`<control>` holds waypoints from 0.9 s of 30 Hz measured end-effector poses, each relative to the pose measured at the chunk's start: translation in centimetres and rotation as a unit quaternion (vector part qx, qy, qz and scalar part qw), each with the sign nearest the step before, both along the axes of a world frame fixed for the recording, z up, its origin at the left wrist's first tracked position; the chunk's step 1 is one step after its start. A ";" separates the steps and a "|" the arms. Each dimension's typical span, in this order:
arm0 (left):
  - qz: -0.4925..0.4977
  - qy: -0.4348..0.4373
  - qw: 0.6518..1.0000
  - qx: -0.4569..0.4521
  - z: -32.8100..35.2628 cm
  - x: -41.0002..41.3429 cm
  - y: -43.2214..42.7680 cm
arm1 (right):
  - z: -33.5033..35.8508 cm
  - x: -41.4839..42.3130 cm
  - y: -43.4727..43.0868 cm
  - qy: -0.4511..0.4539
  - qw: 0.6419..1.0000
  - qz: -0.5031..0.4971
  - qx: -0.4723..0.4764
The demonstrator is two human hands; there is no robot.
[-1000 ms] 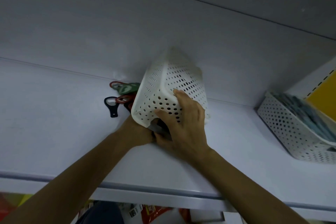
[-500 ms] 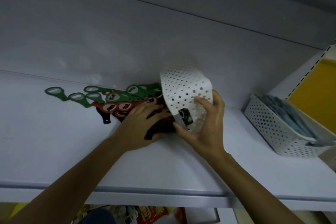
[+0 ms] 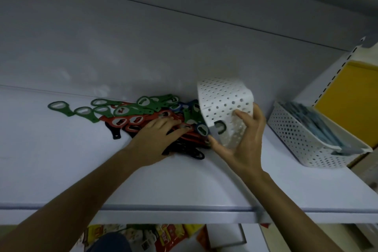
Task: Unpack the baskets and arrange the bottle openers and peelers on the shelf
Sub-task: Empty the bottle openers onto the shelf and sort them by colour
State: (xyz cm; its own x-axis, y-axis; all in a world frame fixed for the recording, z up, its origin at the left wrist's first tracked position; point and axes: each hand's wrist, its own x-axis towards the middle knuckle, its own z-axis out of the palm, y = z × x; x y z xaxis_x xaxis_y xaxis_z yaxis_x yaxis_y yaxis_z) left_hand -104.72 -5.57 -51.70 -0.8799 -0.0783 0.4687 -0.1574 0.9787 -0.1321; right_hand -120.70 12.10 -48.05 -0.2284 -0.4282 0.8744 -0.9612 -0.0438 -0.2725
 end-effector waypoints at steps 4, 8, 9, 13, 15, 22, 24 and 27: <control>-0.017 -0.056 0.997 -0.043 1.4 -0.1 0.2 | 0.3 0.4 -0.7 0.163 0.984 0.039 0.058; 0.025 -0.103 0.994 -0.018 1.0 -0.3 1.1 | 0.0 0.8 -1.0 0.188 0.981 0.032 0.040; 0.019 -0.090 0.996 -0.017 0.8 -0.3 1.3 | -0.1 0.6 -0.8 0.199 0.979 0.032 0.034; -0.086 0.054 0.995 -0.009 0.7 -0.7 1.8 | 0.1 0.1 -0.2 0.266 0.961 0.046 0.051; -0.136 0.036 0.988 -0.061 0.6 -1.0 1.7 | 0.5 0.2 -0.1 0.269 0.961 0.049 0.045; -0.036 -0.166 0.977 -0.130 0.7 -0.8 1.5 | 1.3 0.6 1.4 -0.052 0.994 0.052 -0.079; -0.011 -0.173 0.977 -0.123 0.8 -0.8 2.0 | 0.9 0.1 2.2 -0.120 0.985 0.033 -0.117; -0.019 -0.125 0.991 -0.051 0.5 -0.8 3.1 | -0.2 -0.4 3.2 -0.176 0.974 -0.002 -0.140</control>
